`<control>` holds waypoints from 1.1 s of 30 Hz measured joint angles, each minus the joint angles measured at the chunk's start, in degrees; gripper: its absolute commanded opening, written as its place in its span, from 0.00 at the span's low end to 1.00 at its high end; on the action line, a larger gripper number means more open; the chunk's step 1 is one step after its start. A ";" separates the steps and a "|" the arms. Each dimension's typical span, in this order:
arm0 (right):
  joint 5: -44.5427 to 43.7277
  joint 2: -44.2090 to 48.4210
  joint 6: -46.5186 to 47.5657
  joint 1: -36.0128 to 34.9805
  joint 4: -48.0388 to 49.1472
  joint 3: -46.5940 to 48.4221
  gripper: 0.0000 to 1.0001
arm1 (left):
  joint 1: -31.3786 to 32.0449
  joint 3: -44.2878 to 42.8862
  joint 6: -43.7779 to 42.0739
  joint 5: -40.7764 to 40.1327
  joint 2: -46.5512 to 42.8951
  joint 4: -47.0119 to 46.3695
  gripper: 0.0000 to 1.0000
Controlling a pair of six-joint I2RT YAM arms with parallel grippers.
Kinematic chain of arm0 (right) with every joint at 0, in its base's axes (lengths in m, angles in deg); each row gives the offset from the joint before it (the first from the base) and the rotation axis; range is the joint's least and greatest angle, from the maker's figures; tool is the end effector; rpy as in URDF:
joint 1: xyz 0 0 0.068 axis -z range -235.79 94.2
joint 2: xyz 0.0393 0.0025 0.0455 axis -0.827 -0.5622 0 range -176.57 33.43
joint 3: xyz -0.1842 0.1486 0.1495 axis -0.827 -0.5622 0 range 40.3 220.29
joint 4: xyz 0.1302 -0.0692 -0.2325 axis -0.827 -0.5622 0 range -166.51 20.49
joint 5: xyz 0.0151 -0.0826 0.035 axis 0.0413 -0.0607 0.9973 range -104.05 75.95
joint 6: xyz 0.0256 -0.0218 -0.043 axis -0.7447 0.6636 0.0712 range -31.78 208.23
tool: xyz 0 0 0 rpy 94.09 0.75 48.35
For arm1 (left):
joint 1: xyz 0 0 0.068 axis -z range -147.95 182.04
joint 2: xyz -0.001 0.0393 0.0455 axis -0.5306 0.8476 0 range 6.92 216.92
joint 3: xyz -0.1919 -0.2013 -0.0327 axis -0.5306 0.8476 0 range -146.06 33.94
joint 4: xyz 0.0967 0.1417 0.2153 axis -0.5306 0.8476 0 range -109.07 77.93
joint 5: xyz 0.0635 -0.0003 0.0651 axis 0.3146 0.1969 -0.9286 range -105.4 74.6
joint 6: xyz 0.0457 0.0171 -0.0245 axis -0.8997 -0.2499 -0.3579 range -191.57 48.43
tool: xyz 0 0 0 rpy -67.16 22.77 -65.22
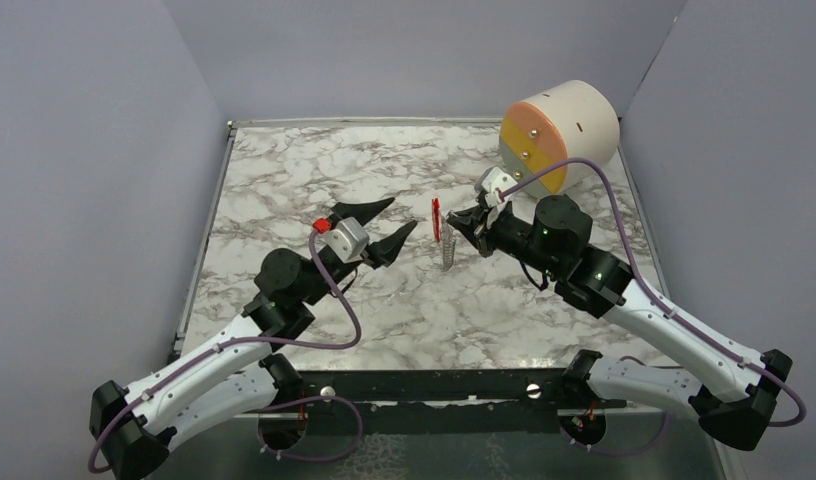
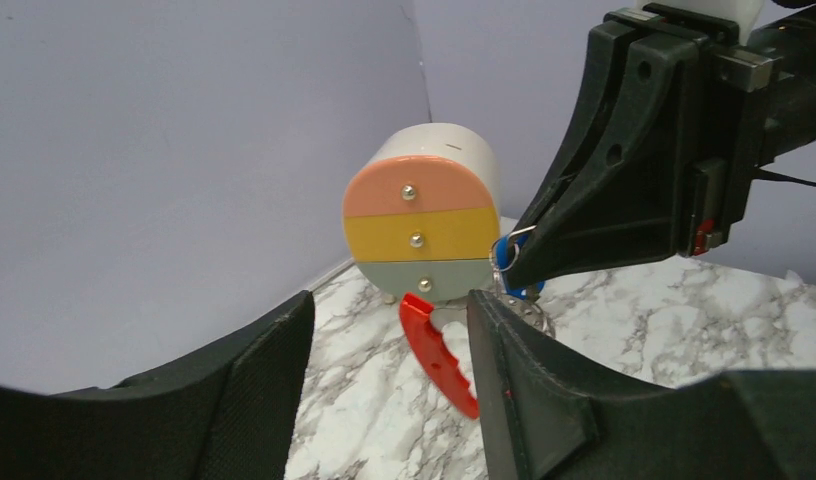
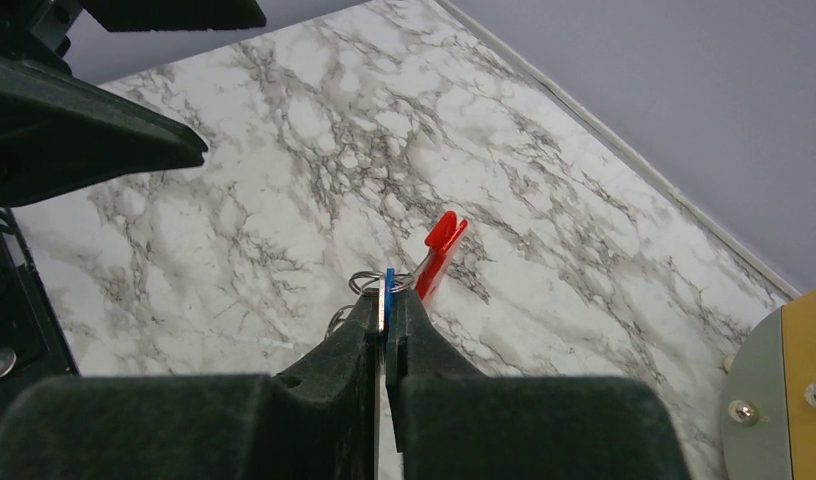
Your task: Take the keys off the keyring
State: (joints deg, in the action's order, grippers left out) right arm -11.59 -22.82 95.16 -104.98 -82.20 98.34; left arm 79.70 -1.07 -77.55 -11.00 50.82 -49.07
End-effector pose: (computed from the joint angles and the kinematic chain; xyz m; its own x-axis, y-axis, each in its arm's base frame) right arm 0.1528 0.1793 0.3864 -0.0279 -0.2169 -0.9758 -0.7928 0.5993 -0.1106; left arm 0.1281 -0.1449 0.3607 0.3230 -0.2003 -0.9249 0.7556 0.6431 0.1246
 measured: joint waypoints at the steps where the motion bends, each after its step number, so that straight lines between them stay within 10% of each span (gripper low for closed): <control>1: 0.02 0.00 0.00 0.00 -0.02 0.00 0.01 | 0.00 -0.28 0.07 0.79 0.87 -0.15 0.47; 19: 0.17 0.02 0.00 -0.26 -0.13 -0.59 0.01 | 0.00 -1.29 0.04 11.52 8.72 -1.90 0.61; 33: 0.48 0.00 0.00 -0.26 -0.11 -0.90 0.01 | 0.07 -1.29 0.11 13.86 12.66 -4.37 0.46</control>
State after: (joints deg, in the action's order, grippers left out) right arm -11.11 -22.82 95.16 -105.25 -82.31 97.44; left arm 79.77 -2.36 -77.44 2.86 63.47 -53.44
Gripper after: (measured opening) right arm 0.028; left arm 0.531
